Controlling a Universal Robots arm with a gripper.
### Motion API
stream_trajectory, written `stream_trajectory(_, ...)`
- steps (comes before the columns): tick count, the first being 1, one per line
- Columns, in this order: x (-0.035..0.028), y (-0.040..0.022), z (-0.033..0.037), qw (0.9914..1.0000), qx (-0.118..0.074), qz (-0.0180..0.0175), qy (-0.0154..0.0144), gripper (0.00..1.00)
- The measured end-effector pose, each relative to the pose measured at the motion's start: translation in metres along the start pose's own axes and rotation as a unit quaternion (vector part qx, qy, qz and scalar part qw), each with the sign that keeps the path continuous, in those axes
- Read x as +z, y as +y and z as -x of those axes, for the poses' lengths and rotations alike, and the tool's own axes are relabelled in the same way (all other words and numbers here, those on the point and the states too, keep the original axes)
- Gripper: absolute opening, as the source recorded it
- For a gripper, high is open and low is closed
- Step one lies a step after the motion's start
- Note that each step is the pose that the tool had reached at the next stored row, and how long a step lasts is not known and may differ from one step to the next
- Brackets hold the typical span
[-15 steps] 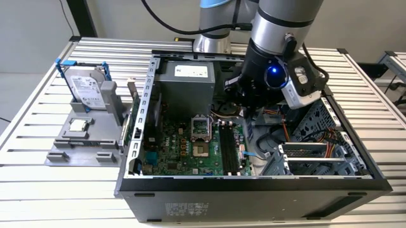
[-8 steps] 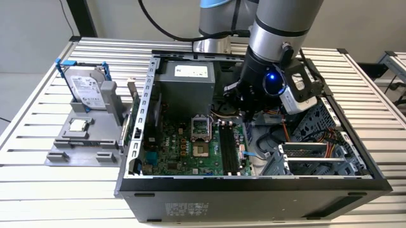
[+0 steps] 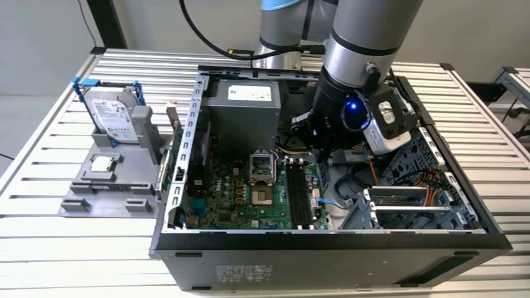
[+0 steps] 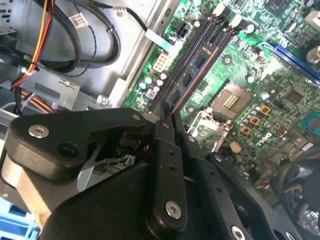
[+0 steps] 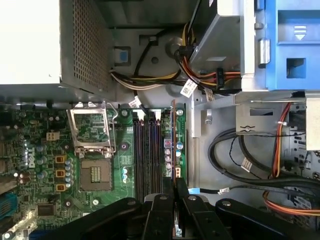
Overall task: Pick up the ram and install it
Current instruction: 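Insert the ram into the slot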
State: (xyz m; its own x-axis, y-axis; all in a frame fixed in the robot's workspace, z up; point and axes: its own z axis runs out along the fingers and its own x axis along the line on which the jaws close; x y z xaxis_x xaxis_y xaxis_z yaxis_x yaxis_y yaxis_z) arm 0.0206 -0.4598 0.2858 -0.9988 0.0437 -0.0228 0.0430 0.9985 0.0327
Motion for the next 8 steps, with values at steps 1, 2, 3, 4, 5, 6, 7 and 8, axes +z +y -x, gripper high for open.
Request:
stream_trajectory(1, 0.0017, -0.0001, 0.0, 1.0, 0.0, -0.0003, -0.0002, 0.0)
stream_trajectory(2, 0.0035, -0.0001, 0.0, 1.0, 0.0, -0.0003, -0.0003, 0.0)
stream_trajectory(3, 0.0053, -0.0002, -0.0002, 1.0, 0.0, -0.0005, -0.0004, 0.0)
stream_trajectory(4, 0.0072, -0.0003, -0.0002, 1.0, 0.0, -0.0004, -0.0004, 0.0)
stream_trajectory(5, 0.0089, -0.0003, -0.0002, 1.0, 0.0, -0.0004, -0.0004, 0.0)
stream_trajectory(6, 0.0108, -0.0004, -0.0003, 1.0, 0.0, -0.0004, -0.0005, 0.0)
stream_trajectory(7, 0.0201, -0.0009, -0.0005, 1.0, 0.0, -0.0004, -0.0007, 0.0)
stream_trajectory(8, 0.0256, -0.0024, -0.0006, 1.0, 0.0, -0.0006, -0.0007, 0.0)
